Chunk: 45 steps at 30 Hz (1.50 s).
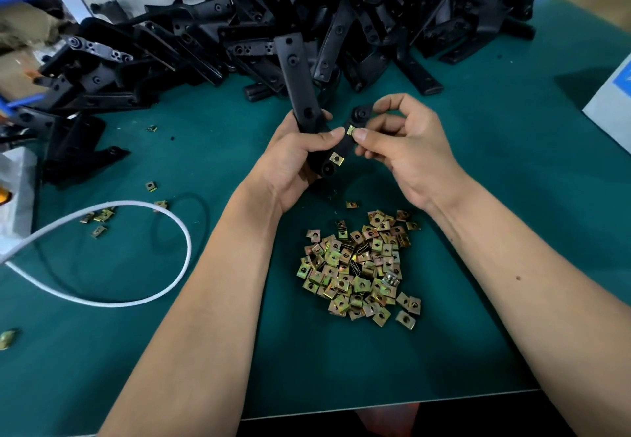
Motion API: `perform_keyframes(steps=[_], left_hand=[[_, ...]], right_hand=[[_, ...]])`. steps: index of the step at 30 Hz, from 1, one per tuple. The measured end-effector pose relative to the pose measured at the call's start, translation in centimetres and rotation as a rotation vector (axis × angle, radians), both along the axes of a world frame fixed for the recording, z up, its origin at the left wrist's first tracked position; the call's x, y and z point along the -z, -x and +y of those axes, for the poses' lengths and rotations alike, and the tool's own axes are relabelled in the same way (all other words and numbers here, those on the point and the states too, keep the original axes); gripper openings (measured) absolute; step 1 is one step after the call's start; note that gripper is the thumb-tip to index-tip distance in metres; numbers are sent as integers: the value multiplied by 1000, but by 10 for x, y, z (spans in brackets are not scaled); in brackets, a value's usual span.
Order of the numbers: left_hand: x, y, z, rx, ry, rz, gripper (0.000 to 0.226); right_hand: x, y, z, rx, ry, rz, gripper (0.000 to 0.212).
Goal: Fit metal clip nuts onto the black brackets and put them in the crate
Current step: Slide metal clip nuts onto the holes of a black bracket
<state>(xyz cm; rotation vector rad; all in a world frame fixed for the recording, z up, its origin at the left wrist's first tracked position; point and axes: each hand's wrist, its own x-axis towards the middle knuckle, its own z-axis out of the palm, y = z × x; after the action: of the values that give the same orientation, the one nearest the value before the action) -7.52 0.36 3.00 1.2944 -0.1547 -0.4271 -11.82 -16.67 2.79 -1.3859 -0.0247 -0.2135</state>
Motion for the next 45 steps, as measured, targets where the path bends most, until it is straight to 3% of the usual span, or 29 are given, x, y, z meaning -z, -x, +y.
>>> perform_keyframes(steps=[9,13,18,23,26,31,40,45], left_hand=[[3,2,-9,-78,-5,0,31],[6,7,-18,-150,128,69,28],[7,5,-17,-208,266,86,28],[7,7,-18,-251,304,87,27],[6,8,-26,-355,333,112,16],[8,8,-38,-672,274,82,25],[9,9,-42,-851,240,22,31],[5,9,-40,-866,24,-133,32]], right_hand=[[5,-2,-1,55,-74,46,30],[4,-3,0,10,-192,45,9],[8,-1,6,-101,102,92,18],[8,-1,8,-78,170,78,14],[9,0,10,-65,208,62,14],[12,3,20,-73,334,-44,14],[18,3,28,-24,448,-138,12],[12,2,22,-6,562,-94,12]])
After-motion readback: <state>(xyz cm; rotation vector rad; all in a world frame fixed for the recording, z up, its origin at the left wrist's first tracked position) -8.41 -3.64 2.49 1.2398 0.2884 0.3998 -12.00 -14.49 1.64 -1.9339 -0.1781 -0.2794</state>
